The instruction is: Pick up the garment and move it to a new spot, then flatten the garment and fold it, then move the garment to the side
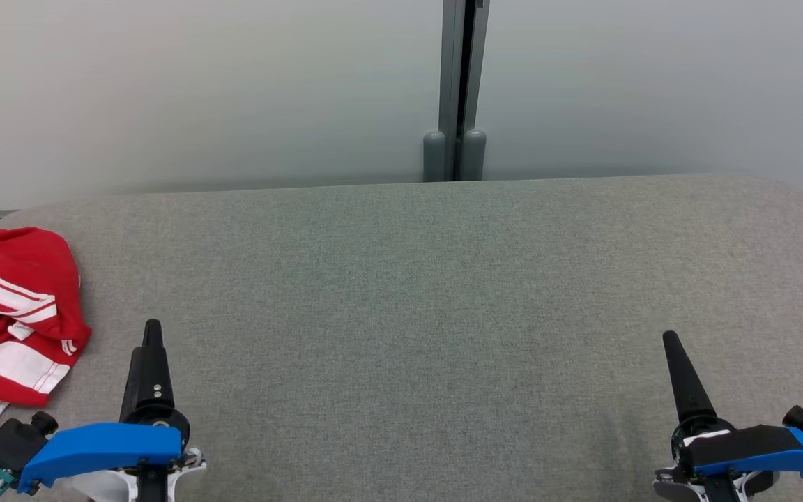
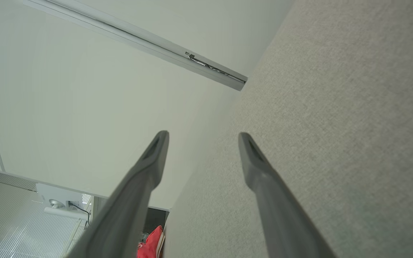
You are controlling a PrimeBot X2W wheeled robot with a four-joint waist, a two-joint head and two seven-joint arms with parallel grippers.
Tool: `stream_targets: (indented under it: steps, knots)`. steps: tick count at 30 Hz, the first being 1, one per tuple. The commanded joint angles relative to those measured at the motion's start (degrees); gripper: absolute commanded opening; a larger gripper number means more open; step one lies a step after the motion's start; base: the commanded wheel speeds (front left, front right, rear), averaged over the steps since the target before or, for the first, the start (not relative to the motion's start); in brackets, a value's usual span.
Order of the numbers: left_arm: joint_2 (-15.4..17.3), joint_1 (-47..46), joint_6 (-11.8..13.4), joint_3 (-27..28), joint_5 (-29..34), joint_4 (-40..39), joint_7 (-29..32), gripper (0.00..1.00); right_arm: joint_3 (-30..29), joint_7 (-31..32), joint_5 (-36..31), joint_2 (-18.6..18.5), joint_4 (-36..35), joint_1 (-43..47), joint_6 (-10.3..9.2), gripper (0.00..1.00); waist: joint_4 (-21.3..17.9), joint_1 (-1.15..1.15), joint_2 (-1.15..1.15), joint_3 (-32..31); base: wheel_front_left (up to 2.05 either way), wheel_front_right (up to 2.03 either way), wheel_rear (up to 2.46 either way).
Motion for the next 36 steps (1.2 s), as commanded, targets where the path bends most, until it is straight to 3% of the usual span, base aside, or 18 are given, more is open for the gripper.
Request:
stream_targets:
  steps: [1, 16, 36]
  knots:
    - [0.5, -1.4, 0.2, -0.6, 2.7, -1.1, -0.6, 1.0, 0.4, -0.7, -2.1, -0.4, -1.1, -1.4, 0.05, 1.0, 0.0, 0.0, 0.0, 0.0, 0.0, 0.0, 0.0]
    - [0.6, -1.9, 2.0, -4.1, 18.8, 0.3, -3.6, 1.0, 1.9, -3.6, -14.2, -0.5, -1.2, -1.6, 0.07, 1.0, 0.3, 0.0, 0.0, 0.0, 0.0, 0.0, 0.0]
    - [0.8, -2.5, 3.1, -6.7, 34.2, 3.2, -6.7, 1.0, 3.6, -6.8, -28.4, -0.5, -0.2, -1.8, 0.1, 1.0, 0.9, 0.0, 0.0, 0.1, 0.0, 0.0, 0.0]
